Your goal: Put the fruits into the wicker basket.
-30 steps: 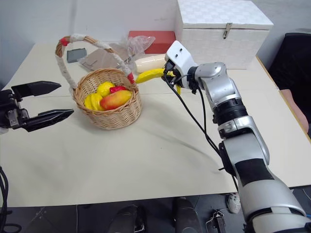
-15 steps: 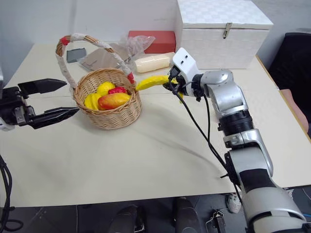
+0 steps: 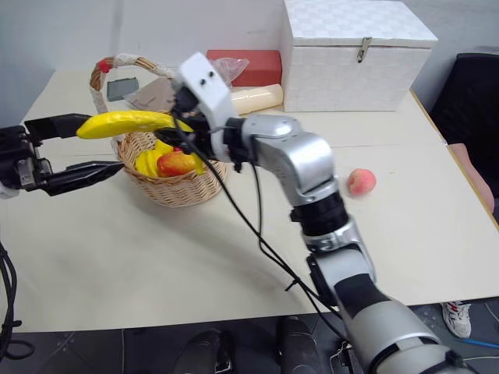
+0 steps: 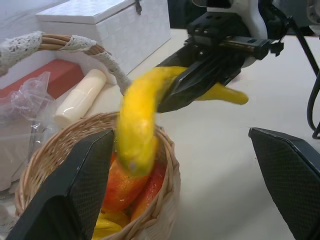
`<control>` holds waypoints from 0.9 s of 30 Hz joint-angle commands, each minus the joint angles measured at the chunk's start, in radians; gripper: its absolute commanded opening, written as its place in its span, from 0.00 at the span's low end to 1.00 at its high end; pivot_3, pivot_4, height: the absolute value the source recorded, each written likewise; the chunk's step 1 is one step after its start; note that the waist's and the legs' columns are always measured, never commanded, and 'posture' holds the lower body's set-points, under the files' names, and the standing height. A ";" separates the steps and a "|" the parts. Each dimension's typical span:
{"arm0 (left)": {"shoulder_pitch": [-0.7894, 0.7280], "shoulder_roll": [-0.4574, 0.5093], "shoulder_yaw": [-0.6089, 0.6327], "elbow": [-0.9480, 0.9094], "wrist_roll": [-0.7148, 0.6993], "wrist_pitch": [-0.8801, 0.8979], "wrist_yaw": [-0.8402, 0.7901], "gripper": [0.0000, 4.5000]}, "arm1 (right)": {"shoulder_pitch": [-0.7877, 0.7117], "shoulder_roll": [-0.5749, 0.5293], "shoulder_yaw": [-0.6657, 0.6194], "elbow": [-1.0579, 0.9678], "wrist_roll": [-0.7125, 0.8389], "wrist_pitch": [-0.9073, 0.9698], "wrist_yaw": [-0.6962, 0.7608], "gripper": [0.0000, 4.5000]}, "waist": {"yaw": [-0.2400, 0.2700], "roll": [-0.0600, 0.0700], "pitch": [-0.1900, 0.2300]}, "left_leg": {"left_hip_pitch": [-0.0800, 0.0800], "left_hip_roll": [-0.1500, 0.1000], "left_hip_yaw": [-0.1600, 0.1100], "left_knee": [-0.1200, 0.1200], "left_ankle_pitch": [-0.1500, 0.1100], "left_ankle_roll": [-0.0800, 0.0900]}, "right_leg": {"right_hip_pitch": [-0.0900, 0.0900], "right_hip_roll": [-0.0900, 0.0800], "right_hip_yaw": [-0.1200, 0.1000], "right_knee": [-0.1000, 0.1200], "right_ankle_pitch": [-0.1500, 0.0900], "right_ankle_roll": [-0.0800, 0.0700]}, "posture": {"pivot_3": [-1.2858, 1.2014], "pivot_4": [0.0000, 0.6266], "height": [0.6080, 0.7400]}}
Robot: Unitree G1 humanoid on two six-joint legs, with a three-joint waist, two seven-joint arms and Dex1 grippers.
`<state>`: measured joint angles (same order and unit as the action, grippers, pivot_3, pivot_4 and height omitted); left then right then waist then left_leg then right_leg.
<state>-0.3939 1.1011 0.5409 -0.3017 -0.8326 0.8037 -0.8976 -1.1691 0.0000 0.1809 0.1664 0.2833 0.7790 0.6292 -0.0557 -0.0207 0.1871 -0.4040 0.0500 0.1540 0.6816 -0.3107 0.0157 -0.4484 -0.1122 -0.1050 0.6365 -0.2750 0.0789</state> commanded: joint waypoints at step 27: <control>-0.058 -0.030 -0.085 0.002 -0.019 -0.043 -0.015 1.00 | 0.285 -0.265 -0.100 -0.364 0.085 0.021 0.114 0.94 | 0.020 -0.001 -0.001 | -0.002 -0.001 -0.005 0.000 0.000 0.001 | 0.002 -0.001 0.001 -0.001 0.000 0.000 | 0.52 0.24 1.00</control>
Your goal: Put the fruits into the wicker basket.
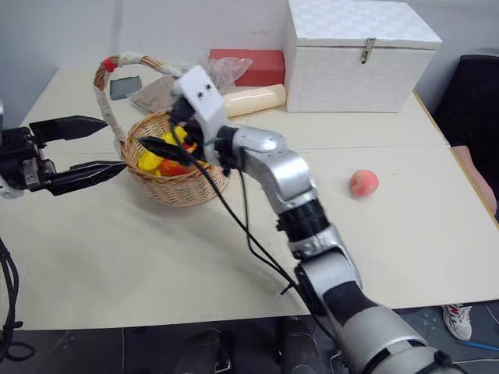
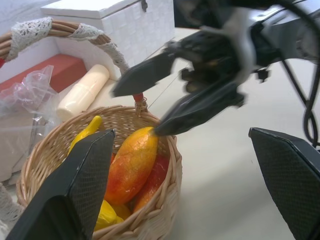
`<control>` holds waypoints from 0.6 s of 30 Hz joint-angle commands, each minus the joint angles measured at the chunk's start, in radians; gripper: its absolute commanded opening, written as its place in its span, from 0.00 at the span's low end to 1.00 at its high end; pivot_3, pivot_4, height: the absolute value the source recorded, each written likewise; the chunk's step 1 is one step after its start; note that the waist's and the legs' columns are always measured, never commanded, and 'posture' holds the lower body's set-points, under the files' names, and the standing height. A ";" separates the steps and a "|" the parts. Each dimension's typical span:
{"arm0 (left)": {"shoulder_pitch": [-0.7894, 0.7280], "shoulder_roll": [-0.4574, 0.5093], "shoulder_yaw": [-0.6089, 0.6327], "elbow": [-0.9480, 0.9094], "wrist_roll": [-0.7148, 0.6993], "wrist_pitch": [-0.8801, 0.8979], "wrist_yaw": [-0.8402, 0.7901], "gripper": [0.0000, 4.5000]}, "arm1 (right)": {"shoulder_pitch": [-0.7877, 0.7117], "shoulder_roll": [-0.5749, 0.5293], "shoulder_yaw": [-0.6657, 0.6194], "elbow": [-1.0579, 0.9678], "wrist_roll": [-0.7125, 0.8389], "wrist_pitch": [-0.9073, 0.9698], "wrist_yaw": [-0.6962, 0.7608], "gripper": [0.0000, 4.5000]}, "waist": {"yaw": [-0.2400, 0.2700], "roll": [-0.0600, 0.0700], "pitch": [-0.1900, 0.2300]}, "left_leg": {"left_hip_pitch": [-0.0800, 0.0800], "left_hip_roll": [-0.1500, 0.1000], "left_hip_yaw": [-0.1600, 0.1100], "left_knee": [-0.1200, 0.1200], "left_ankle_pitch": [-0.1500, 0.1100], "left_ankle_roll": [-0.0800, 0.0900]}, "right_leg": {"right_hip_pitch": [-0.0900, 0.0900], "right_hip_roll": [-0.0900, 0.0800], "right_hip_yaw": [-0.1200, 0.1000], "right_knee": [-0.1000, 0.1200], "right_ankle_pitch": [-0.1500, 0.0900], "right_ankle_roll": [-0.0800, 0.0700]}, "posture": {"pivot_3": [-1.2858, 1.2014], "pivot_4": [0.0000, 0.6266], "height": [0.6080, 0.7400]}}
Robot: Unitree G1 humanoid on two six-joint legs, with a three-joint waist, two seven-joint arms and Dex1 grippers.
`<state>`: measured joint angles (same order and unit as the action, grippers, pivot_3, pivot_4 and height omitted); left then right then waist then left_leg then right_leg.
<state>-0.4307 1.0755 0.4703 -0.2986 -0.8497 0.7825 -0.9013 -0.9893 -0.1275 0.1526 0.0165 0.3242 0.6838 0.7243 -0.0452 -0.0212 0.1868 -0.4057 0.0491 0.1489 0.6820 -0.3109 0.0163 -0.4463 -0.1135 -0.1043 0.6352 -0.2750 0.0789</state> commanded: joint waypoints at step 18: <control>-0.248 -0.155 -0.358 0.012 0.011 -0.033 -0.177 1.00 | 0.824 -0.390 -0.699 -0.528 0.108 0.294 -0.287 0.97 | 0.018 0.000 0.000 | 0.004 -0.003 0.005 0.000 0.001 0.001 | 0.002 0.003 0.001 -0.006 0.001 0.001 | 0.52 0.24 1.00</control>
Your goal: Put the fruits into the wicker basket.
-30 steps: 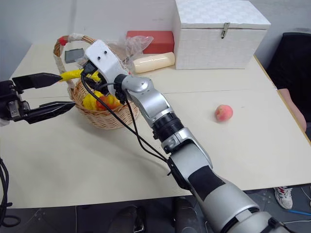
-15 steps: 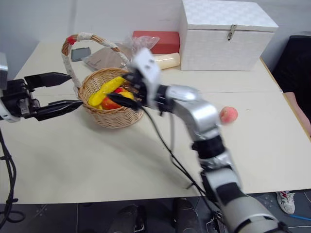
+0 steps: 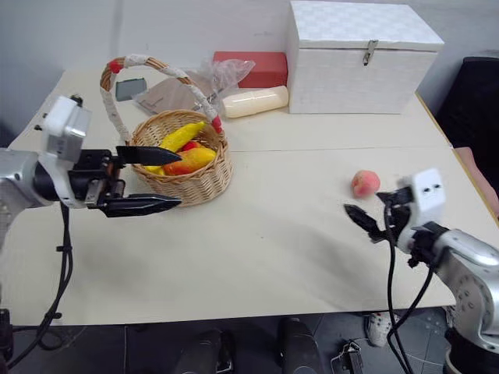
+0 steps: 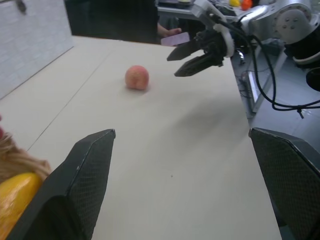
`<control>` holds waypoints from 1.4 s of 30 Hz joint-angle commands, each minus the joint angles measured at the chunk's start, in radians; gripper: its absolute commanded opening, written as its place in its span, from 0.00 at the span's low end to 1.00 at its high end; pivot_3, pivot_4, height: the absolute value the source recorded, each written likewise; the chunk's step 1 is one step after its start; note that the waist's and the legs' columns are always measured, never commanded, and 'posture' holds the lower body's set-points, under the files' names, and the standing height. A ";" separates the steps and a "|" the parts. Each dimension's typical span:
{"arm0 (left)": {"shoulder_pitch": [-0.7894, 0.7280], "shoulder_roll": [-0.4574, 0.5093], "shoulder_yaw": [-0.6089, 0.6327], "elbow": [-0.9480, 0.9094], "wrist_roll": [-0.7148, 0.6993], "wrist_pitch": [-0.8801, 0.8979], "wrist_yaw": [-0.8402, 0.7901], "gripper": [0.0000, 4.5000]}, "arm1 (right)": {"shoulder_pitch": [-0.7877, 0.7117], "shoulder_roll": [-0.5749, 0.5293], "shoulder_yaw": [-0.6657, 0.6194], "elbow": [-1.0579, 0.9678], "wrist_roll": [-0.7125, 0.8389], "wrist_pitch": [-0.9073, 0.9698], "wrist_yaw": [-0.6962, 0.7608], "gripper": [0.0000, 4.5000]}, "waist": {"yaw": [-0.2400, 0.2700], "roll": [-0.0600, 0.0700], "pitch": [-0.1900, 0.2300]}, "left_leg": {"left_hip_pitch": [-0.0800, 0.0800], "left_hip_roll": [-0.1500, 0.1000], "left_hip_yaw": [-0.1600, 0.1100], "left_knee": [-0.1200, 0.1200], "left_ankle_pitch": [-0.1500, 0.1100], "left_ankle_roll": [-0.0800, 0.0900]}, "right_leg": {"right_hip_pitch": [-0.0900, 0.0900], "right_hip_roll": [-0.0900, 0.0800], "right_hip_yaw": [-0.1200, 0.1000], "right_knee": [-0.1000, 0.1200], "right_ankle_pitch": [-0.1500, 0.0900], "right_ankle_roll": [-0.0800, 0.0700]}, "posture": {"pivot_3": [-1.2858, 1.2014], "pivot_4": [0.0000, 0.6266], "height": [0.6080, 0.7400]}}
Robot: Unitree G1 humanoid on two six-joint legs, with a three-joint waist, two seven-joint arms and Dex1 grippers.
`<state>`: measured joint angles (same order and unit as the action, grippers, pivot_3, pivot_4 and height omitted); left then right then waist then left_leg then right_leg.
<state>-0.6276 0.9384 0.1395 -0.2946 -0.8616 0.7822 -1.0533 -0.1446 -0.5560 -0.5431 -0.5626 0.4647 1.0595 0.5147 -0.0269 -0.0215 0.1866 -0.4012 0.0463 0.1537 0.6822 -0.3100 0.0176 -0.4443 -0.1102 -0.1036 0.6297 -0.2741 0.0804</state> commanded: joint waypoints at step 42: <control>0.213 0.176 0.359 0.048 0.095 0.024 0.020 1.00 | -0.565 0.301 0.614 0.281 0.049 -0.269 -0.048 0.56 | -0.026 0.001 0.001 | 0.001 0.004 0.000 0.001 0.002 -0.001 | -0.002 0.000 0.002 0.008 0.000 -0.001 | 0.52 0.24 1.00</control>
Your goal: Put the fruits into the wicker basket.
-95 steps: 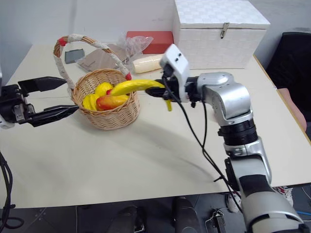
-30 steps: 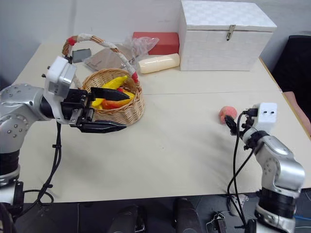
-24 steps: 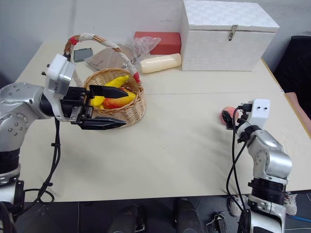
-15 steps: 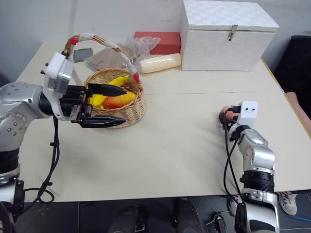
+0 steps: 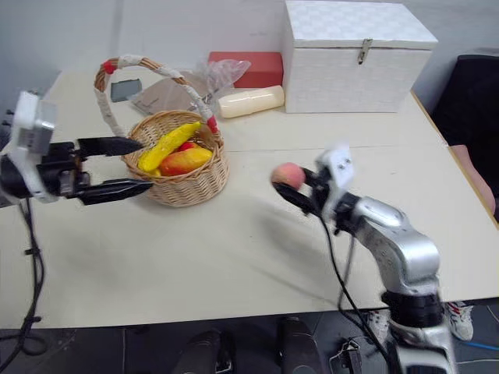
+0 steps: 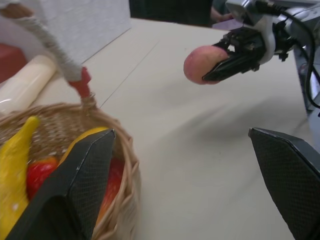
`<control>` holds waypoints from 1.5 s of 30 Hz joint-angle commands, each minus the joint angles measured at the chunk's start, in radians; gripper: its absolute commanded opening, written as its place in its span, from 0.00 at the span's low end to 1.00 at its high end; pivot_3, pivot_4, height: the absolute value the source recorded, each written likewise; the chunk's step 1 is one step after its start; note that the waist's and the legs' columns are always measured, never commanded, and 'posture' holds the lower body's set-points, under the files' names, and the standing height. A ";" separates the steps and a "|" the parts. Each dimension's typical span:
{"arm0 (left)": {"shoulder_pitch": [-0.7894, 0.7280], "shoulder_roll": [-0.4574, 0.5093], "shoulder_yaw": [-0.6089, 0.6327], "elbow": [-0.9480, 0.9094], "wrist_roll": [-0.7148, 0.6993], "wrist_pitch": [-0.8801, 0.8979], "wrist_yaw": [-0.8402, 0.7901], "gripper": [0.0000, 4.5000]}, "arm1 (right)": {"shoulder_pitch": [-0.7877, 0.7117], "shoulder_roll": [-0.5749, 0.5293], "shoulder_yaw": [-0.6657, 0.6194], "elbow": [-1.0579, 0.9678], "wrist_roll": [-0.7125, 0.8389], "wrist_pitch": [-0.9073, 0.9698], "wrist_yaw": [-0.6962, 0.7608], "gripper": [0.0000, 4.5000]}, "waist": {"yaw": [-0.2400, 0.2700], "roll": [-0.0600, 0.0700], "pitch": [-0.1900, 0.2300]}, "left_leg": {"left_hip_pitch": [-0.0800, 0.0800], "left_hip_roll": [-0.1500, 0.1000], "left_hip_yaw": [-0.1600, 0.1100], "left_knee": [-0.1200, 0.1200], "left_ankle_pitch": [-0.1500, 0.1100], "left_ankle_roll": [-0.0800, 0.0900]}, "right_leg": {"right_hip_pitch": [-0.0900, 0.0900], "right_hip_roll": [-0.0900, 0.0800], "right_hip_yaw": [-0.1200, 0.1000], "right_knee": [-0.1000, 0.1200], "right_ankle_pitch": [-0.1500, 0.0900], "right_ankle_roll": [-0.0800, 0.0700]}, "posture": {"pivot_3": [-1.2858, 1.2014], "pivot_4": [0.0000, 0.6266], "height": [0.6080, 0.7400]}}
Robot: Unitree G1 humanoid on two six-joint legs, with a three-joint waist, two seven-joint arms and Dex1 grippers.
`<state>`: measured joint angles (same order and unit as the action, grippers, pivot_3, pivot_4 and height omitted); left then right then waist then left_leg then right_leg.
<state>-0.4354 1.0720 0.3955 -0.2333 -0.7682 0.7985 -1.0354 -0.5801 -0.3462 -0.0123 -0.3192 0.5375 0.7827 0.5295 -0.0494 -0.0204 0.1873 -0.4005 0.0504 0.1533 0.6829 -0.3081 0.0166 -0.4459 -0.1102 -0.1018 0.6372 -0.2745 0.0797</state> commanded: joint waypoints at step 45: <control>-0.090 -0.032 -0.007 0.026 -0.002 -0.092 0.092 1.00 | -0.439 0.296 0.064 0.539 -0.216 -0.217 -0.104 1.00 | -0.013 -0.001 -0.001 | -0.003 -0.001 0.000 -0.001 -0.001 -0.001 | -0.002 -0.001 -0.002 0.000 0.000 0.000 | 0.52 0.24 1.00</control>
<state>-0.5105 1.0315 0.3661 -0.1858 -0.7754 0.7208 -0.9479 -0.9722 -0.0736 0.0541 0.1660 0.3397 0.6418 0.4340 -0.0620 -0.0216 0.1865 -0.4038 0.0494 0.1535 0.6815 -0.3096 0.0160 -0.4479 -0.1106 -0.1039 0.6368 -0.2746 0.0796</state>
